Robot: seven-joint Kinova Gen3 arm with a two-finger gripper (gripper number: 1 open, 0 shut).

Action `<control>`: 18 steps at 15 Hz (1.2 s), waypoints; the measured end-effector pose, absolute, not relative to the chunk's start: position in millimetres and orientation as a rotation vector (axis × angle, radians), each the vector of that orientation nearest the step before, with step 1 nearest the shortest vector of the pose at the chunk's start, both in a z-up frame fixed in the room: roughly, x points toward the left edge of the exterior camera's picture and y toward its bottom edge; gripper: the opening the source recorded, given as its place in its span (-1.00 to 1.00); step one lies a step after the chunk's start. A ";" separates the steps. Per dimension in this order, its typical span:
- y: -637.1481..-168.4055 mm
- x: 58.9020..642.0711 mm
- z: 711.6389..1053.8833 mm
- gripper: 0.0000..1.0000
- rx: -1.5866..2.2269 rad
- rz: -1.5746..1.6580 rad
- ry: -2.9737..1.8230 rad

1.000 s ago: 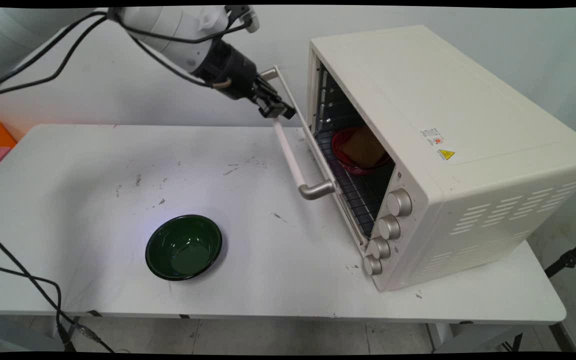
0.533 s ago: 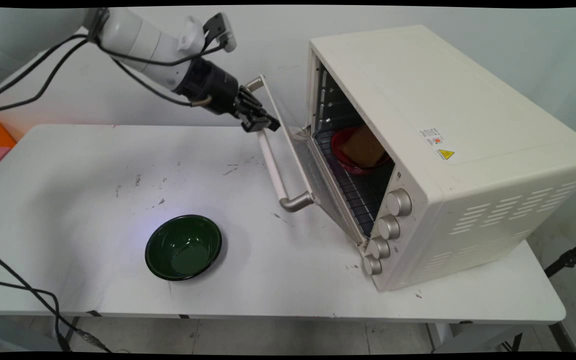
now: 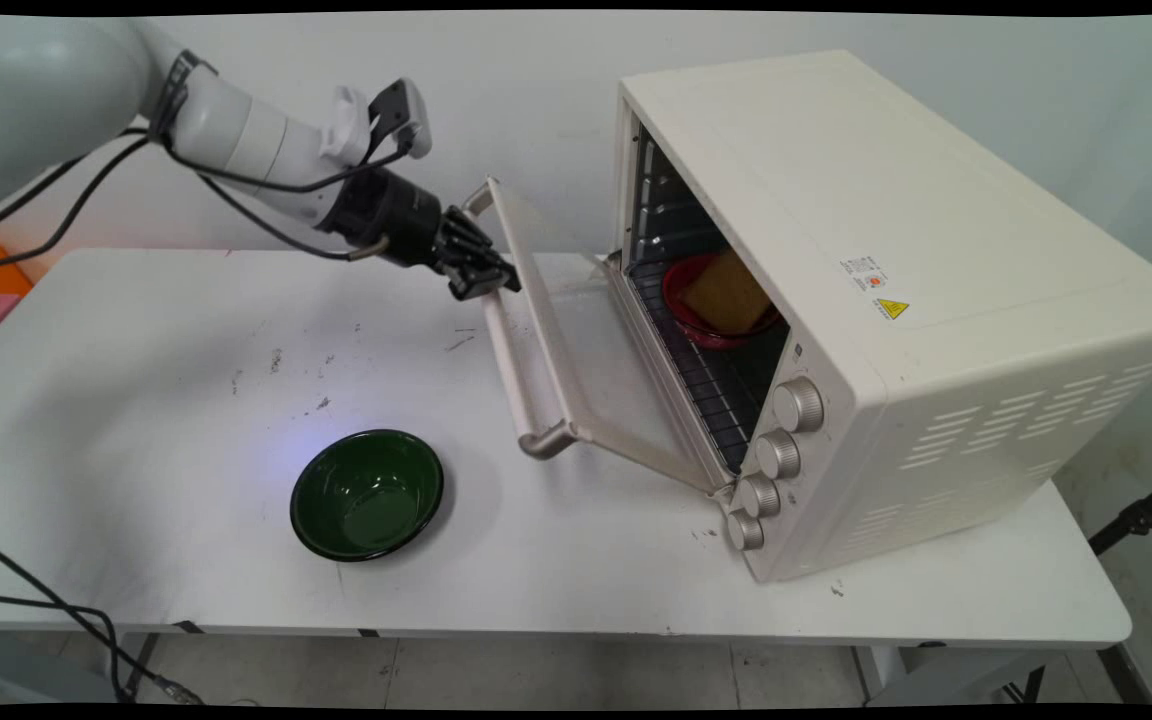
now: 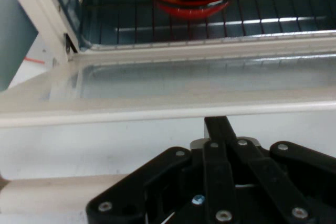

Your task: Open the oven

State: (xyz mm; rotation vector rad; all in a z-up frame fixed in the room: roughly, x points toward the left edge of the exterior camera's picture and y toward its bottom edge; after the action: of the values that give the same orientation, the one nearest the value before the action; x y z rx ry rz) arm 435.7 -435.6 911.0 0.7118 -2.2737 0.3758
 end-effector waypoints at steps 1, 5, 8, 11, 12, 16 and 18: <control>-433.6 440.2 905.3 -1.00 0.719 0.376 -2.275; -426.4 454.7 885.7 -1.00 0.742 0.375 -2.276; -421.4 463.0 873.9 -1.00 0.753 0.374 -2.277; -417.0 470.6 863.2 -1.00 0.757 0.373 -2.280; -415.3 473.7 859.3 -1.00 0.757 0.374 -2.282; -410.6 482.8 848.8 -1.00 0.753 0.373 -2.288; -408.3 486.8 845.0 -1.00 0.749 0.372 -2.289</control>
State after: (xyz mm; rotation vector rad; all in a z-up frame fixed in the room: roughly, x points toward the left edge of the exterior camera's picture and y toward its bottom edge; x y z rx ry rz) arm 486.8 -408.3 845.0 0.7494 -2.2889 0.3723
